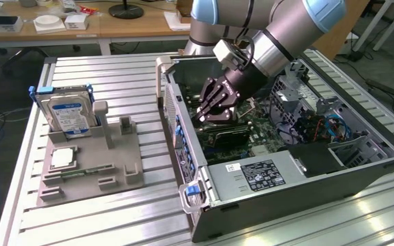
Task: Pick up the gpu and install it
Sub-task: 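Press down on the gpu until it lock into place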
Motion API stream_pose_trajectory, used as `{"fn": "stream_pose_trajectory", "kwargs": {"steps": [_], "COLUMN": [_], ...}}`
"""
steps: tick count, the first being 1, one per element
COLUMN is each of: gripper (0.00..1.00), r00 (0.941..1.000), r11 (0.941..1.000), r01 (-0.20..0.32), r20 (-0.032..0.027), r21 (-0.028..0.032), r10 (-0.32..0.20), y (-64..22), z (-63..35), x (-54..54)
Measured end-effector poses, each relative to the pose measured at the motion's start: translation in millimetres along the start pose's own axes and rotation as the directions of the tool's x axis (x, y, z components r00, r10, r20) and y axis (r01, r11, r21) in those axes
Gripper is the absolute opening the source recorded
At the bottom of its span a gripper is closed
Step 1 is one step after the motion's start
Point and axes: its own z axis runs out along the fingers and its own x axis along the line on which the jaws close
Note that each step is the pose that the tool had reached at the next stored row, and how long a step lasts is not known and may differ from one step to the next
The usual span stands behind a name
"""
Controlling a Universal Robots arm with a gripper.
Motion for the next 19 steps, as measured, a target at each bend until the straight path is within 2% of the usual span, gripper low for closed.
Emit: {"fn": "stream_pose_trajectory", "kwargs": {"steps": [2, 7, 19], "gripper": [0.10, 0.10, 0.10], "r00": [1.0000, 1.0000, 1.0000], "r11": [1.0000, 1.0000, 1.0000], "r01": [0.000, 0.000, 0.001], "r20": [0.0002, -0.0002, 0.0006], "r21": [-0.0007, -0.0069, -0.0079], "r10": [0.000, 0.000, -0.001], "y": [-0.7, -2.5, -4.2], "z": [0.8, 3.9, 6.1], "x": [0.0, 0.1, 0.1]}}
